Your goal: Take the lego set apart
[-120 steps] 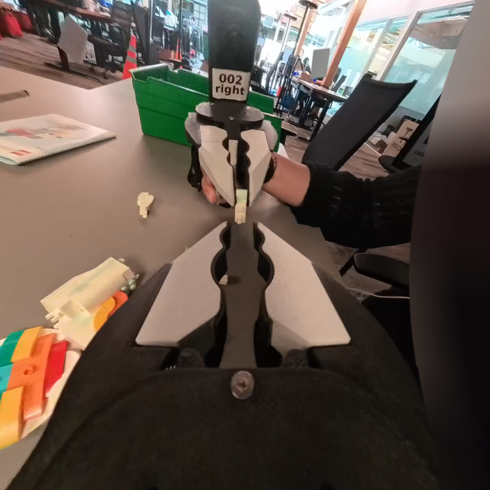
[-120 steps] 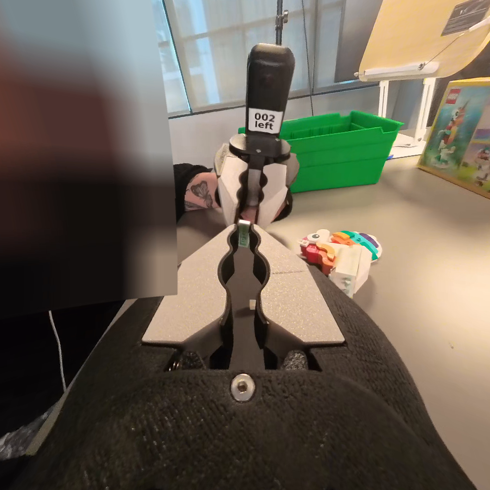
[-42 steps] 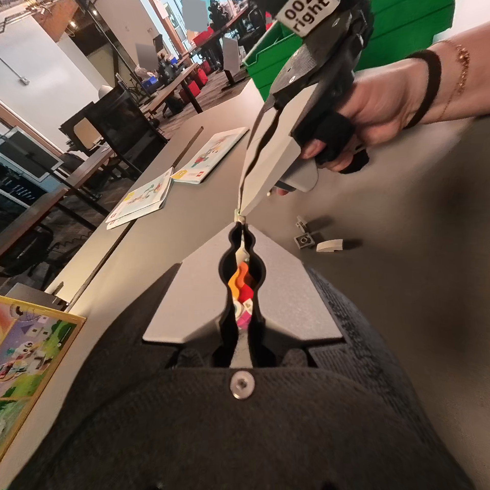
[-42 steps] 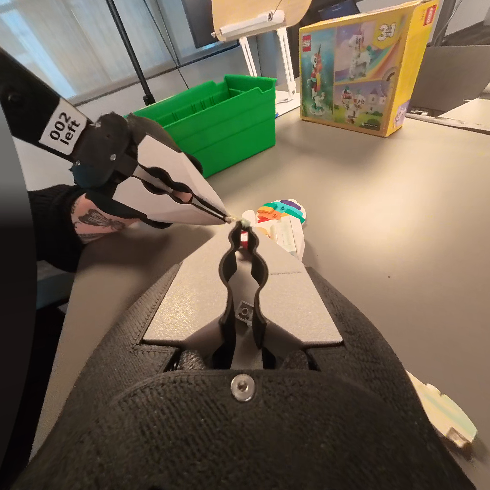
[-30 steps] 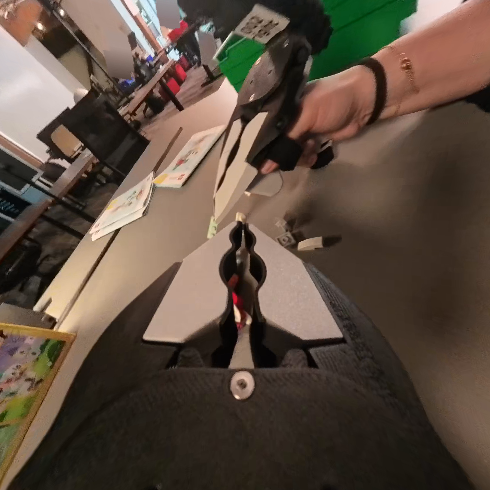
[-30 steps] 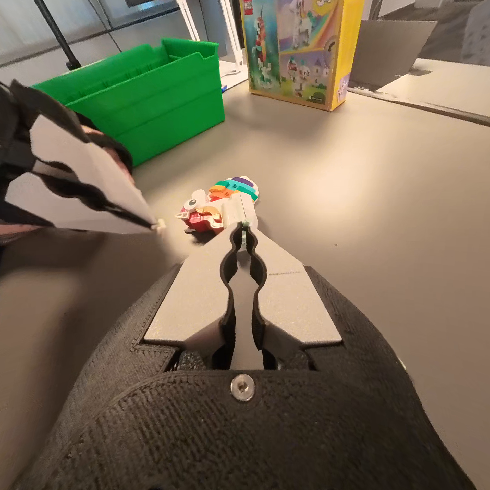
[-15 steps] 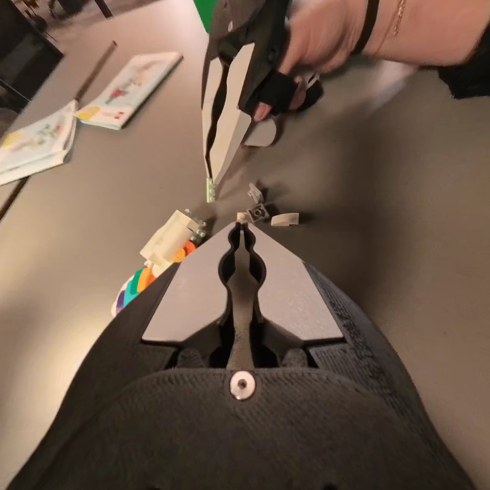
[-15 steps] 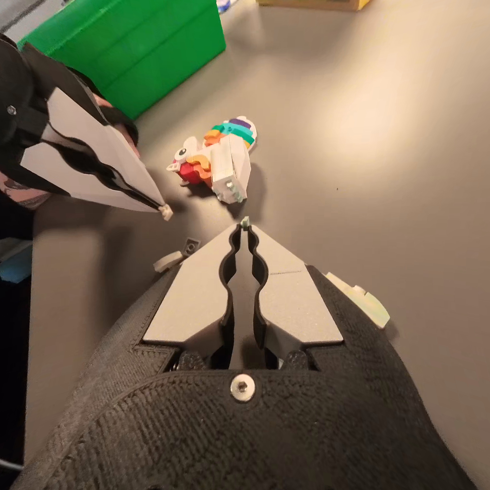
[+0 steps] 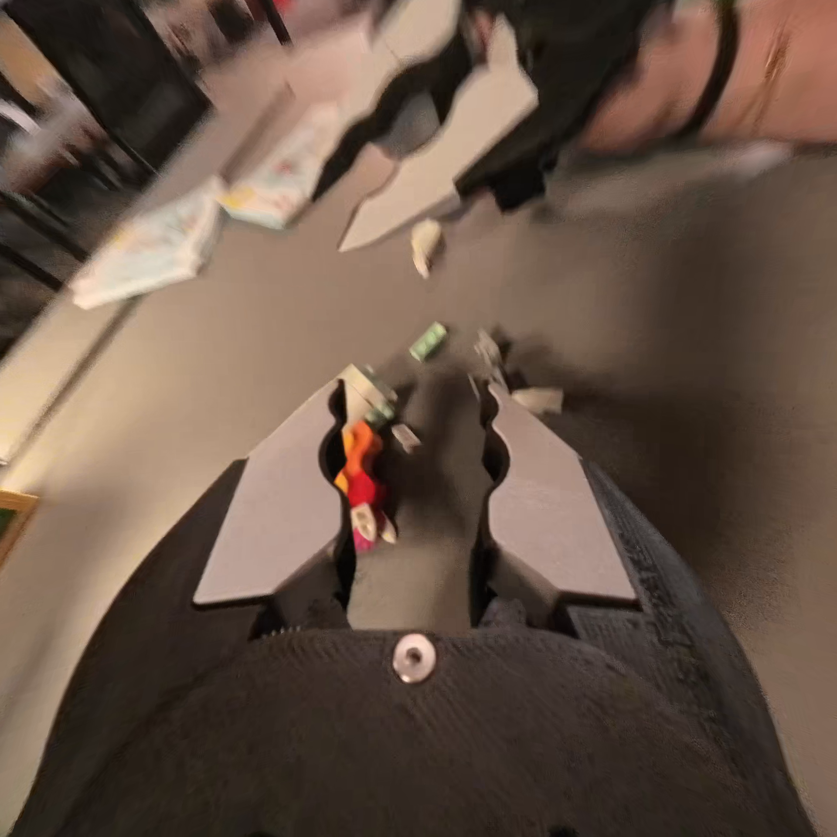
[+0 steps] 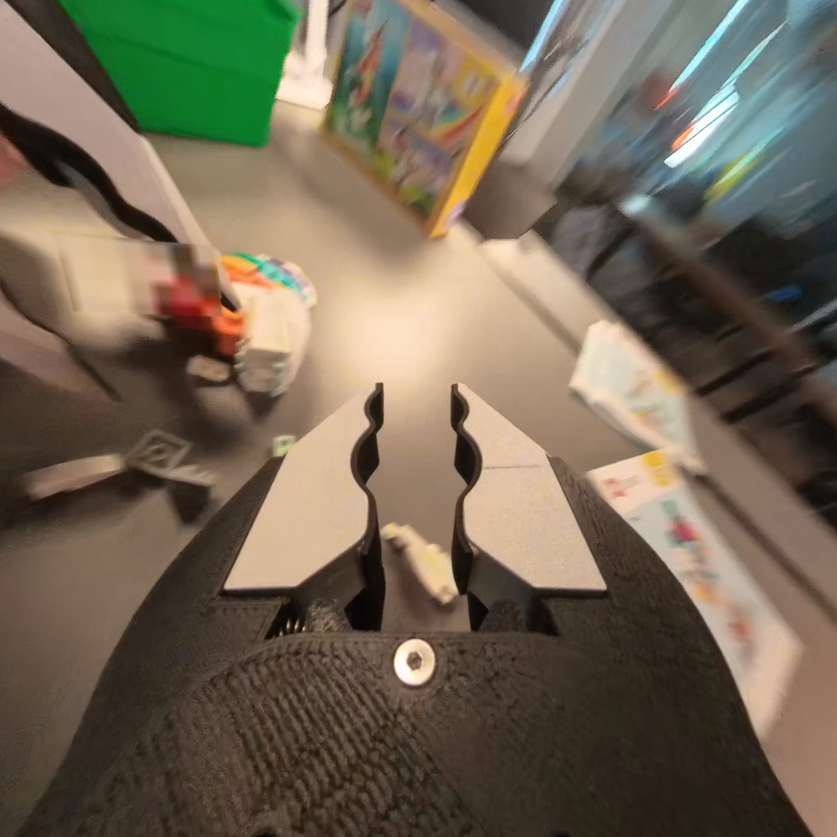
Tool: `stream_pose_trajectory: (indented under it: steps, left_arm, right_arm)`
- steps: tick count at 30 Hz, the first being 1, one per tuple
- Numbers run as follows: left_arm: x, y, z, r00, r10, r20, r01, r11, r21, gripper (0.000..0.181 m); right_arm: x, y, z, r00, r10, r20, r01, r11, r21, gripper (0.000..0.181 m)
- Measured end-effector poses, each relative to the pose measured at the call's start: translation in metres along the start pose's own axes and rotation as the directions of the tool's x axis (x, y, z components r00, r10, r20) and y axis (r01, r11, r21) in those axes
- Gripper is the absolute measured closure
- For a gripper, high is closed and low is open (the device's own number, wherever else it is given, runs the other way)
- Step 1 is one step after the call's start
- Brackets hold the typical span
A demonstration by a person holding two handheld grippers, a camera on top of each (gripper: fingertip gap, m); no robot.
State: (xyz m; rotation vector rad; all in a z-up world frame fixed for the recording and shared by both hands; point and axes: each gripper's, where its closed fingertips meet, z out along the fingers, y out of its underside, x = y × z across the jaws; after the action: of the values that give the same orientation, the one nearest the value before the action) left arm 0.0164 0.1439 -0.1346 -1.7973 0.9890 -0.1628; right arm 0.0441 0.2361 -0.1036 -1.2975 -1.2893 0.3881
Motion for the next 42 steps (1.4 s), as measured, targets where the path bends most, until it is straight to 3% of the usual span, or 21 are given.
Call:
stream_pose_trajectory:
  steps: [1, 4, 7, 10, 13, 19, 22, 31, 42]
  left_arm:
    - [-0.007, -0.013, -0.006, 0.999, -0.006, 0.047, 0.002, 0.996, 0.088, 0.115]
    - [-0.03, -0.04, -0.027, 0.984, -0.047, 0.174, -0.006, 0.956, 0.294, 0.098]
    - [-0.047, -0.048, -0.039, 0.962, -0.097, 0.254, -0.008, 0.922, 0.386, 0.08]
    - [-0.043, -0.047, -0.036, 0.967, -0.07, 0.246, -0.028, 0.928, 0.372, 0.09]
    - [-0.036, -0.053, -0.036, 0.945, 0.046, 0.324, -0.164, 0.923, 0.347, 0.094]
    - [-0.027, -0.054, -0.024, 0.907, 0.12, 0.403, -0.259, 0.914, 0.311, 0.089]
    - [-0.03, -0.055, -0.023, 0.907, 0.086, 0.413, -0.236, 0.914, 0.329, 0.096]
    - [-0.058, -0.049, -0.045, 0.886, -0.102, 0.453, -0.119, 0.892, 0.435, 0.09]
    - [-0.075, -0.025, -0.04, 0.864, -0.201, 0.461, 0.019, 0.929, 0.37, 0.087]
  right_arm:
    - [0.013, -0.007, -0.004, 0.994, -0.045, -0.097, 0.05, 0.997, 0.05, 0.154]
    - [0.036, -0.018, -0.016, 0.954, -0.081, -0.288, 0.132, 0.978, 0.163, 0.155]
    - [0.043, -0.02, -0.022, 0.926, -0.087, -0.369, 0.179, 0.958, 0.223, 0.153]
    - [0.043, -0.023, -0.022, 0.916, -0.107, -0.387, 0.21, 0.949, 0.236, 0.147]
    - [0.042, -0.025, -0.024, 0.914, -0.11, -0.391, 0.22, 0.942, 0.252, 0.145]
    - [0.049, -0.021, -0.029, 0.896, -0.111, -0.429, 0.225, 0.948, 0.225, 0.144]
    - [0.051, -0.019, -0.035, 0.861, -0.164, -0.481, 0.273, 0.948, 0.166, 0.145]
    - [0.038, -0.014, -0.053, 0.807, -0.268, -0.526, 0.342, 0.939, 0.046, 0.145]
    - [0.028, -0.013, -0.062, 0.792, -0.296, -0.535, 0.353, 0.935, 0.005, 0.146]
